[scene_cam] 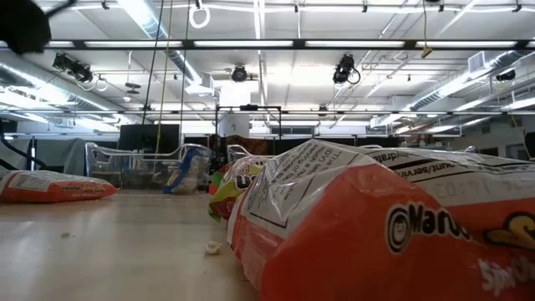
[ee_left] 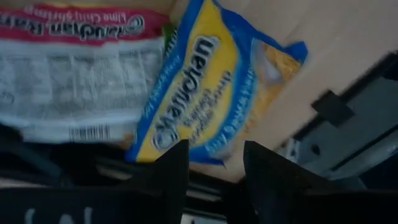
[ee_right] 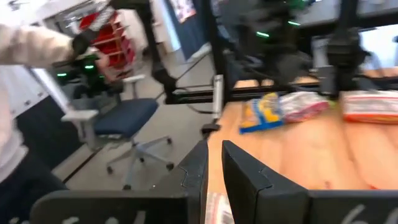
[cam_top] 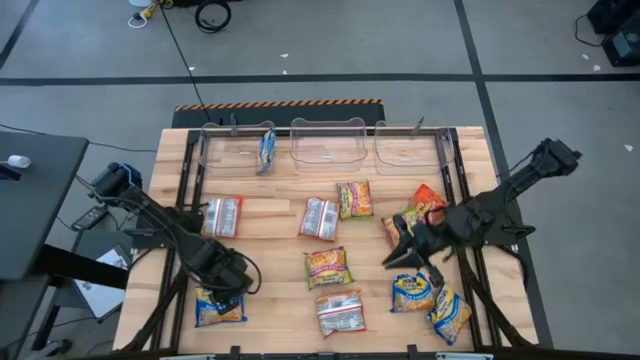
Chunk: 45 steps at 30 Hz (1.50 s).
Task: Sort Maruchan noodles
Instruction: Put the blue noodle pack into the left transparent bin
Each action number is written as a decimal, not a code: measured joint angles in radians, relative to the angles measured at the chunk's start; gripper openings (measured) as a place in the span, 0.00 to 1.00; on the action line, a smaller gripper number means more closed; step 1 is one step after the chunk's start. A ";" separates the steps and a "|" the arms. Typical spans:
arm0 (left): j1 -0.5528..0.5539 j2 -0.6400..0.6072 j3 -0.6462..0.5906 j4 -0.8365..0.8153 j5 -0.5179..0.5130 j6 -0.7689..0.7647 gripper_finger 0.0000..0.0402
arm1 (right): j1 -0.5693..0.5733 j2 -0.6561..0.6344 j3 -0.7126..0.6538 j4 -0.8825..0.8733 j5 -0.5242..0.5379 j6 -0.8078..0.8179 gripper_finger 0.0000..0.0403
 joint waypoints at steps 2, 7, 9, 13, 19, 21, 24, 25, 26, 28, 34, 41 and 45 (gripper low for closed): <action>0.013 0.000 -0.043 0.011 -0.002 0.039 0.43 | 0.028 0.036 0.024 -0.012 0.019 -0.001 0.13; 0.042 0.000 -0.133 0.027 -0.009 0.109 0.45 | 0.051 0.095 0.038 -0.015 0.065 0.041 0.13; 0.050 0.000 -0.163 0.065 -0.005 0.120 0.46 | 0.051 0.115 0.038 -0.022 0.072 0.065 0.13; 0.054 0.000 -0.202 0.158 -0.003 0.145 0.46 | 0.048 0.142 0.038 -0.016 0.076 0.084 0.13; 0.046 0.009 -0.205 0.171 0.031 0.267 0.41 | 0.015 0.152 0.038 -0.023 0.079 0.078 0.13; 0.040 0.009 -0.205 0.177 0.038 0.320 0.39 | -0.005 0.152 0.038 -0.023 0.079 0.077 0.13; 0.030 0.009 -0.205 0.180 0.039 0.413 0.35 | -0.036 0.150 0.038 -0.024 0.080 0.076 0.13; 0.027 0.009 -0.205 0.182 0.044 0.445 0.33 | -0.046 0.150 0.038 -0.024 0.080 0.076 0.13; 0.023 0.009 -0.205 0.187 0.052 0.472 0.32 | -0.054 0.150 0.038 -0.024 0.080 0.075 0.13; 0.013 0.009 -0.205 0.212 0.062 0.512 0.28 | -0.068 0.150 0.038 -0.024 0.079 0.075 0.13; -0.014 0.016 -0.205 0.248 0.061 0.536 0.17 | -0.087 0.150 0.038 -0.024 0.078 0.027 0.13; -0.044 0.020 -0.197 0.259 0.085 0.504 0.02 | -0.087 0.149 0.038 -0.023 0.073 -0.012 0.13; -0.040 0.020 -0.117 0.190 0.082 0.504 0.01 | -0.087 0.148 0.038 -0.017 0.073 -0.036 0.13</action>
